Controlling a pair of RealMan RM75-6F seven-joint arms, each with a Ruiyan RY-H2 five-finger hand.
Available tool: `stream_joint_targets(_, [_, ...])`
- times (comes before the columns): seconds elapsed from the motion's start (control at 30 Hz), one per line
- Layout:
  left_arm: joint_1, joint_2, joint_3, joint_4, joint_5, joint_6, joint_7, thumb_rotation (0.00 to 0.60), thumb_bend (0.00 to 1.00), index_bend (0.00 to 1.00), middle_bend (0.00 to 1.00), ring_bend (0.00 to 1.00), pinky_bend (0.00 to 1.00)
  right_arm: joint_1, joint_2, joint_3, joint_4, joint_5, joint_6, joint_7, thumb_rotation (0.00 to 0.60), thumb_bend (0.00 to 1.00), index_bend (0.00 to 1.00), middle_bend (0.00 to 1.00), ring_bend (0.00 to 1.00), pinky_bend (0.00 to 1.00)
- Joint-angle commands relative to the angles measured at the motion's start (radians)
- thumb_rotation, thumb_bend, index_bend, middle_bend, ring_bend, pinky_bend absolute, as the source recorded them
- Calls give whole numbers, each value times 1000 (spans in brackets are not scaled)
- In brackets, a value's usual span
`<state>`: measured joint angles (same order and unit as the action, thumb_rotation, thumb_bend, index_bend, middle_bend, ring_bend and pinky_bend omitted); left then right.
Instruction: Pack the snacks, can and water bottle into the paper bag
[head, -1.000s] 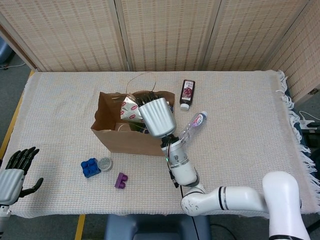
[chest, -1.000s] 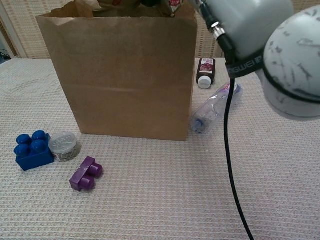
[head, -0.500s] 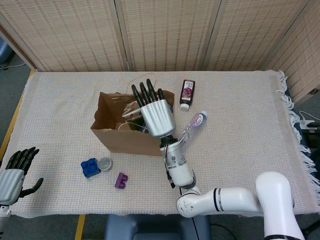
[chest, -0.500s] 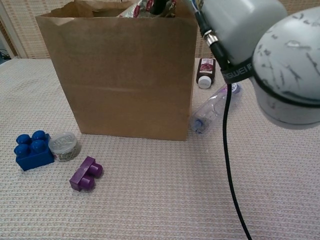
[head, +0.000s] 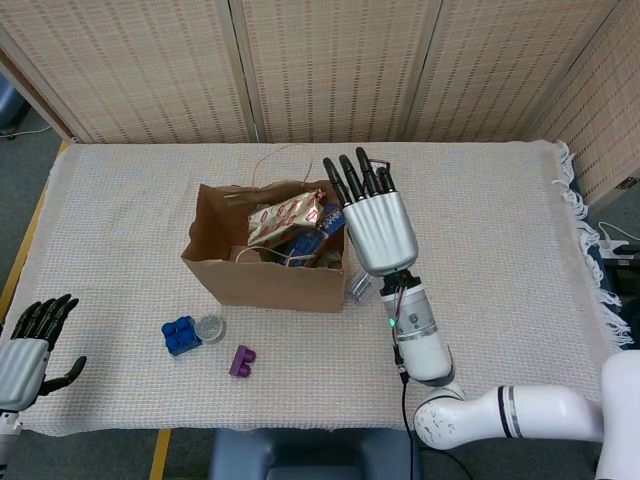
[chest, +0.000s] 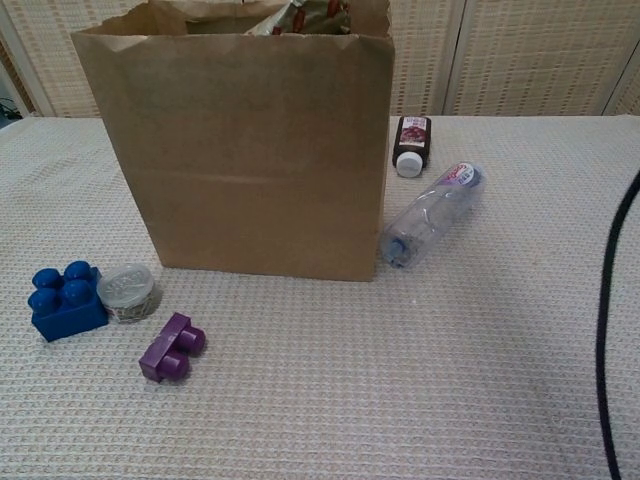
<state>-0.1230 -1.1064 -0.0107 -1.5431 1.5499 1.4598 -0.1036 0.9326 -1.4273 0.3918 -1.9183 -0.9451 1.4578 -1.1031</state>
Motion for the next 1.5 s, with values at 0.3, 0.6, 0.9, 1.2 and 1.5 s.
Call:
stream_joint_targets(0.3, [1,-4,-3,-8,-6,1,25,600,330,26,0,0,0,-216,367,-250,-25,-47,-275,263,600,54,0,105,20,253])
stream_joint_targets(0.6, [0,-6,-6,-13,-11,-1,35,600,330,25,0,0,0,-175,251,-321,178,-119,-436,291,600,23,0,86,3,213])
stream_joint_targets(0.9, [-2,-2,-4,-6,-6,-3,6,600,329,25,0,0,0,-85,61,-309,327,36,-499,155,600,22,0,23,0,161])
stream_joint_targets(1.2, [-4,3,-1,1,1,-6,-25,600,331,26,0,0,0,-13,-91,-311,479,173,-526,70,600,22,0,19,0,154])
stream_joint_targets(1.5, [-6,5,0,2,2,-8,-39,600,331,26,0,0,0,25,-220,-305,655,263,-555,58,600,22,0,19,0,154])
